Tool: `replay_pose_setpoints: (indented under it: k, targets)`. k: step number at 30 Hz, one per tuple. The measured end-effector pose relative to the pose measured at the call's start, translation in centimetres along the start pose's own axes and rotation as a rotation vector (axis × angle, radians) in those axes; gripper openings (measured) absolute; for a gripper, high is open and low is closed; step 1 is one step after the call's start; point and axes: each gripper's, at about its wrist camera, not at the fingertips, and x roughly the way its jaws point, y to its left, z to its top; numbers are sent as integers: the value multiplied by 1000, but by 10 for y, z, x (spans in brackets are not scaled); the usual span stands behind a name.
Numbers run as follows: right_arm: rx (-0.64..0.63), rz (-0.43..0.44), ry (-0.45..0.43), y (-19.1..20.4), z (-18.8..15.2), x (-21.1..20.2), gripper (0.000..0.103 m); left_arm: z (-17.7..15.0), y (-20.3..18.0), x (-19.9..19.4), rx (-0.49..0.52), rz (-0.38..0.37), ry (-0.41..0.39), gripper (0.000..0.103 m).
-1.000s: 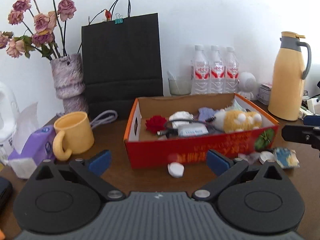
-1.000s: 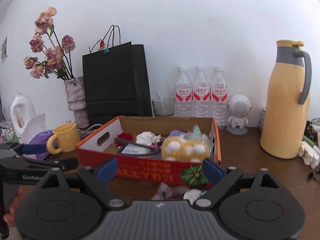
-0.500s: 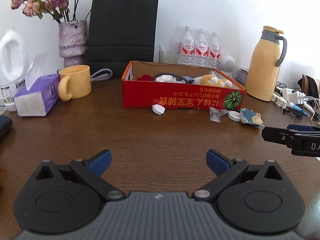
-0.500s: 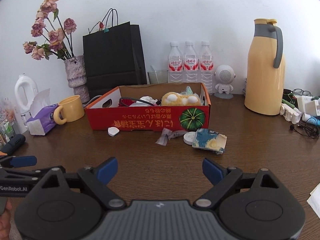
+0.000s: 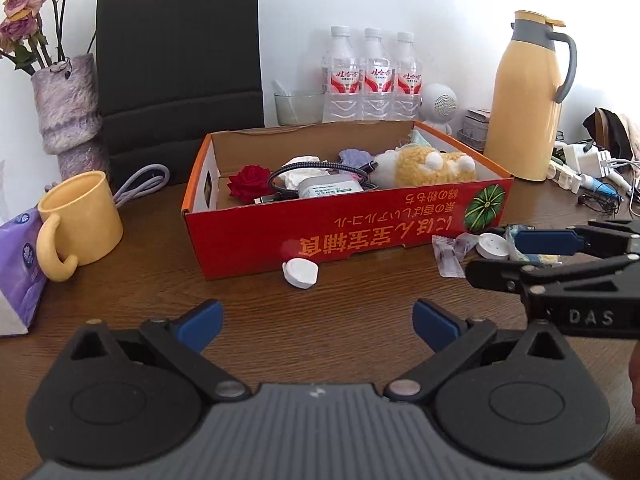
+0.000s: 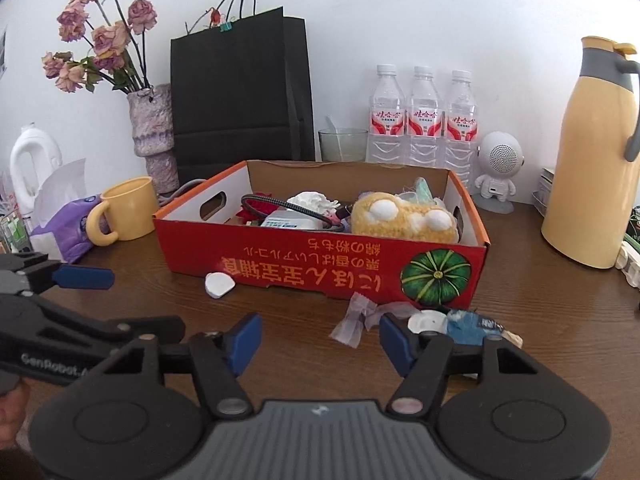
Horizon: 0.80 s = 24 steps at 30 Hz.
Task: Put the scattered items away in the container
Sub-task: 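Grasp the white round cap with the left gripper while the right grasps a clear wrapper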
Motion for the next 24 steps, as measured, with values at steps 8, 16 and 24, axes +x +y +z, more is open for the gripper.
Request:
replay_pose_setpoints:
  k: [8, 16, 24]
  targets:
    - [-9, -4, 102, -5, 9, 71, 54, 17, 8, 45, 25, 7, 6, 95]
    - [-25, -30, 93, -8, 4, 82, 22, 25, 7, 81, -16, 13, 44, 63]
    - [-48, 7, 78, -4, -1, 73, 21, 20, 10, 84, -15, 8, 59, 28]
